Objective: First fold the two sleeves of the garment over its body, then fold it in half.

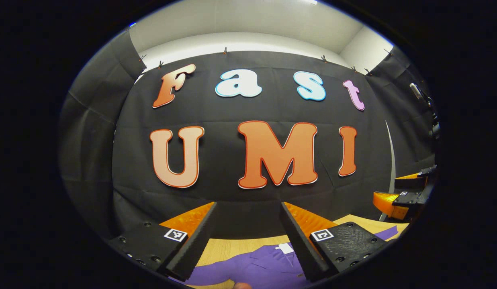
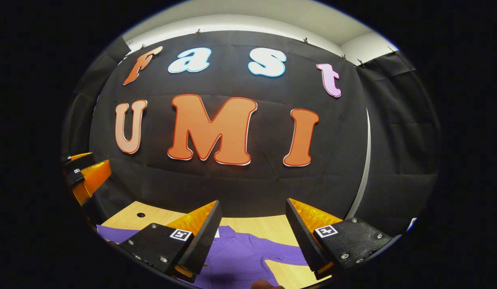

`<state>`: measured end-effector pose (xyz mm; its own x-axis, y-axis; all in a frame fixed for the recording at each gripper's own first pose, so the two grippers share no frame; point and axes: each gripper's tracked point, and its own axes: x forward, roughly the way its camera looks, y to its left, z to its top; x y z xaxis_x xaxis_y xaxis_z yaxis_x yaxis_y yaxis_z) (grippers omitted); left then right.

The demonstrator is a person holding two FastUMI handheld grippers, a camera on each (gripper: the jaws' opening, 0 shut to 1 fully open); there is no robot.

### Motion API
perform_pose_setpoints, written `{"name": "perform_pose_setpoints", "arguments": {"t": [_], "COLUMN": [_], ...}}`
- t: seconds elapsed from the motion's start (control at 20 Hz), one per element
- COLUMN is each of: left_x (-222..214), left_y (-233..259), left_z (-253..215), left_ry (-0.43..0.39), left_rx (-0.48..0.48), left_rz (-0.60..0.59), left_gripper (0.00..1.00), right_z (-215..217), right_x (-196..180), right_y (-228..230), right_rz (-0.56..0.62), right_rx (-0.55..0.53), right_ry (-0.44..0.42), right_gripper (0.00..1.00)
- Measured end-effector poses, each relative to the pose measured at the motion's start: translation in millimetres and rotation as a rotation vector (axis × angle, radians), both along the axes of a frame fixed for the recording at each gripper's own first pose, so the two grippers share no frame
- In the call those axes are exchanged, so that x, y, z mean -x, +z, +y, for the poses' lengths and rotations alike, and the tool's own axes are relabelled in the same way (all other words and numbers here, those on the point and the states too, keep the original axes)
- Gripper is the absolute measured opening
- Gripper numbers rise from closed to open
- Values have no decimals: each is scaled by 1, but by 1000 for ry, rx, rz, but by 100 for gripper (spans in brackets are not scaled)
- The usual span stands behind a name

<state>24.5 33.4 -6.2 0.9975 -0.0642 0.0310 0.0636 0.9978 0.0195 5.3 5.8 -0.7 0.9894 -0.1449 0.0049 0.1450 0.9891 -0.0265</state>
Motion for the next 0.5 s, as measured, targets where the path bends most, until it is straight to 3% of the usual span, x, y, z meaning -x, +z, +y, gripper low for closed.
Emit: {"name": "perform_pose_setpoints", "arguments": {"t": [0.3, 0.5], "left_x": [-7, -9], "left_y": [-3, -8], "left_z": [-8, -14], "left_ry": [29, 29], "left_rx": [-23, -28], "left_rz": [12, 28], "left_gripper": [95, 96], "right_z": [-48, -96], "right_x": [-11, -13], "right_y": [-26, -46], "right_rz": [58, 95], "right_rx": [6, 42], "right_ry": [-56, -148], "right_gripper": [95, 95]}}
